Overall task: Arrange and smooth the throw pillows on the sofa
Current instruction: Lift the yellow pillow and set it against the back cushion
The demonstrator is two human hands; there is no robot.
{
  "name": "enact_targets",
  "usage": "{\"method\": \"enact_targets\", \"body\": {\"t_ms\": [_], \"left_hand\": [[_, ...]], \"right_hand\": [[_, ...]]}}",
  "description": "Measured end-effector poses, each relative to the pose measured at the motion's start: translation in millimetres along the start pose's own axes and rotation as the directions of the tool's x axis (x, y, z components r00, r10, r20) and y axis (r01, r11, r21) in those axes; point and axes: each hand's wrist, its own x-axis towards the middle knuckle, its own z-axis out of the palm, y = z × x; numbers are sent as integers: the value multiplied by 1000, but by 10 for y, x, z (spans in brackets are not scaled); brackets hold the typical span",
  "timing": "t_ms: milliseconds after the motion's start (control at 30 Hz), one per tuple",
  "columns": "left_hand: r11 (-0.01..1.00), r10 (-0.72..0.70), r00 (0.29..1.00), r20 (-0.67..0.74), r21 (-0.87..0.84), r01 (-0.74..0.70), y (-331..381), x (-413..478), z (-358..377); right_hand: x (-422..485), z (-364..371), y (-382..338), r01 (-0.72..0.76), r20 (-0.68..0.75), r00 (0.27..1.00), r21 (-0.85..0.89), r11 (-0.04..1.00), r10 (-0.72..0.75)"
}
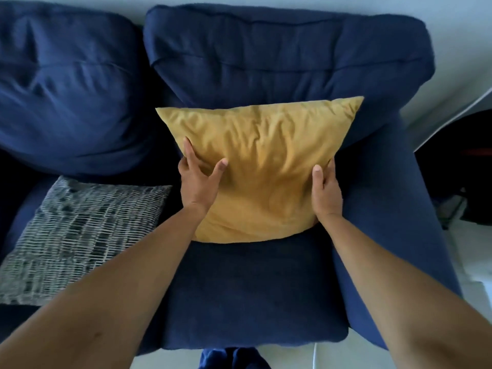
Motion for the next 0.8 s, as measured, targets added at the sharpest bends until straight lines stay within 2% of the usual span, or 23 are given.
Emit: {"method": "enact_targets", "body": {"t_ms": [100, 267, 400, 467, 533, 633, 800], "left_hand": [[999, -2, 1000, 28, 53, 0, -83, 43, 111], [999, -6, 1000, 19, 50, 5, -88, 55, 107], [997, 0, 1000, 22, 73, -1, -110, -4, -136], [994, -3, 1000, -6, 109, 4, -140, -51, -325], [988, -7, 999, -31, 153, 11, -189, -79, -540], [979, -42, 997, -64, 195, 54, -359, -90, -968], [956, -116, 990, -84, 262, 134, -877, -44, -1817]], "right_hand": [[-2, 88, 5, -53, 33, 998, -41, 998, 54], [-77, 182, -72, -64, -48, 997, -23, 998, 63], [-280, 267, -270, 90, -283, 952, -102, 991, -116], [-420, 361, -482, 212, -331, 913, -115, 971, -238], [-568, 519, -717, 316, -297, 900, -63, 947, -320], [-845, 873, -1115, 410, -166, 902, 35, 911, -399], [-1293, 1637, -1647, 341, 144, 922, 129, 931, -358]]}}
